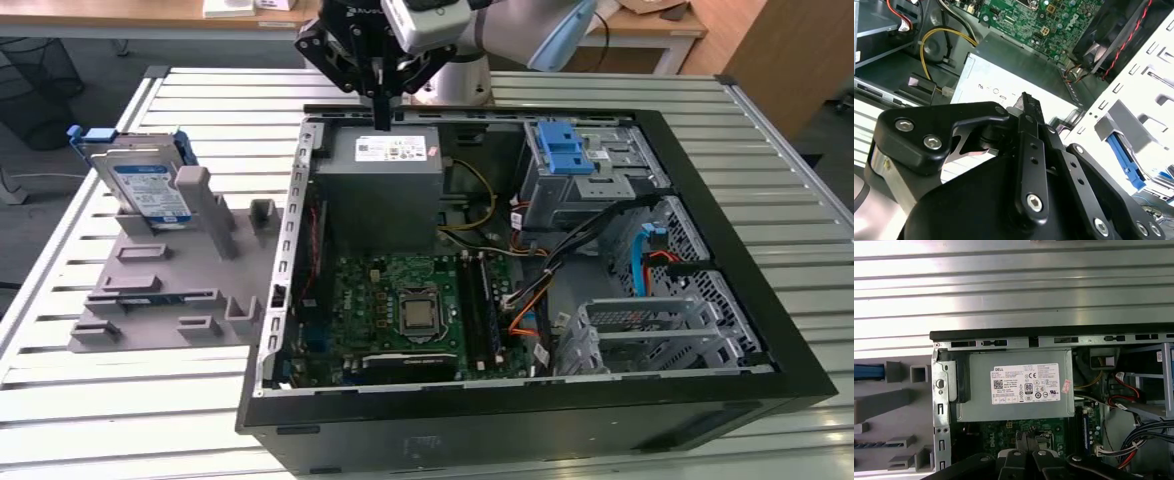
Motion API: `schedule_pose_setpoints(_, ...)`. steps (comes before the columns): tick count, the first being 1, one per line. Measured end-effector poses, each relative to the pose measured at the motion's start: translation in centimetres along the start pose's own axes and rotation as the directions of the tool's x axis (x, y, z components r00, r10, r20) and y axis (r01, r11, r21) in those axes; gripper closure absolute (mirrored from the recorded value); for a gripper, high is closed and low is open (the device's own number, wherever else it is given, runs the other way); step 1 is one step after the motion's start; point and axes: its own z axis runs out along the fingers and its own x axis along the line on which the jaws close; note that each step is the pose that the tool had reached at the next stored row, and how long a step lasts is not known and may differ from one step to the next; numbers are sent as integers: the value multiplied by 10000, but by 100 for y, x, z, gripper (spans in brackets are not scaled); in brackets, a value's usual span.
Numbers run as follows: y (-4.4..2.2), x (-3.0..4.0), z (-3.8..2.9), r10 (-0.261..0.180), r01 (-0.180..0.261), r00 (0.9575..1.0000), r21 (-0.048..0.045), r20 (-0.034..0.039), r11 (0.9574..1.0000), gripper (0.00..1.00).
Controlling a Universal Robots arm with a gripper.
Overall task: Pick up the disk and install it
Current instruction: 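Reach for the disk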
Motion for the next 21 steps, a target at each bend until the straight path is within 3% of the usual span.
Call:
schedule_pose_setpoints(14, -6, 86, -1, 1, -1, 10000, 0, 0, 10000, 89)
schedule_pose_setpoints(21, -6, 90, -1, 1, -1, 10000, 0, 0, 10000, 89)
